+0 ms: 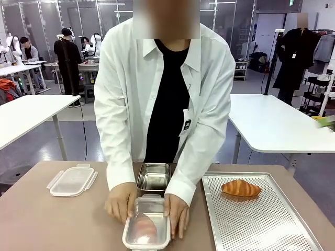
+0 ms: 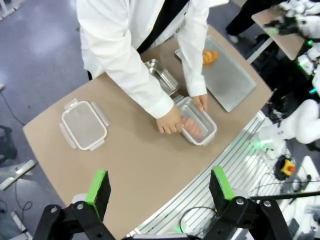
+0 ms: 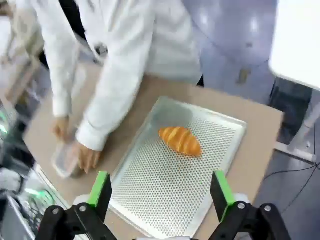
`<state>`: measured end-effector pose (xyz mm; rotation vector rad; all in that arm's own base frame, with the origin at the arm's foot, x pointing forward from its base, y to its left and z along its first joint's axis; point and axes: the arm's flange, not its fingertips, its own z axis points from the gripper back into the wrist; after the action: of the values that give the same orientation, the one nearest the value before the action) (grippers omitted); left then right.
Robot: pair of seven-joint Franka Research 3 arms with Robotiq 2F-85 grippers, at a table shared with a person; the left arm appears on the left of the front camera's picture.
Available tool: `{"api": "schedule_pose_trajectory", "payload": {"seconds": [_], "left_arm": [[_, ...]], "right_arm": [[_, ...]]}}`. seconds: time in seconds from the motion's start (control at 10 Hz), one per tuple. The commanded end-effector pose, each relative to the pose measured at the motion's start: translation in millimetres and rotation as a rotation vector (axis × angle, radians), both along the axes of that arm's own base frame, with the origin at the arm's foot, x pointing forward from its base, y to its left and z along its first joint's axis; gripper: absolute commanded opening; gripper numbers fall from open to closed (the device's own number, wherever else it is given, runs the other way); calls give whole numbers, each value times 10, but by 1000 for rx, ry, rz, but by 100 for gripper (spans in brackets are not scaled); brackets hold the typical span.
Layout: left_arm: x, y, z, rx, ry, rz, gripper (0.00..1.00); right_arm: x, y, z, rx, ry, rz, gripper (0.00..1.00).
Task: Place the bread into the airtight container.
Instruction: Pick up a Butter Roll and place it into an empty Airtight Container.
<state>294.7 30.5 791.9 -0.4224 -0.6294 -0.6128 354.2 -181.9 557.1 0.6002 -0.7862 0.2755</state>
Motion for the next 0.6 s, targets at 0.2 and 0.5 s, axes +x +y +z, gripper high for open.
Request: {"api": "schedule_pose_trajectory", "payload": {"seconds": [0.2, 0.5], "left_arm": [[-11, -7, 11, -11, -3, -21, 100], [-11, -7, 11, -11, -3, -21, 100]], "right_arm": [[-916, -986, -166, 172, -109, -217, 100], [-1086, -1183, -110, 191, -82, -252, 100]]}}
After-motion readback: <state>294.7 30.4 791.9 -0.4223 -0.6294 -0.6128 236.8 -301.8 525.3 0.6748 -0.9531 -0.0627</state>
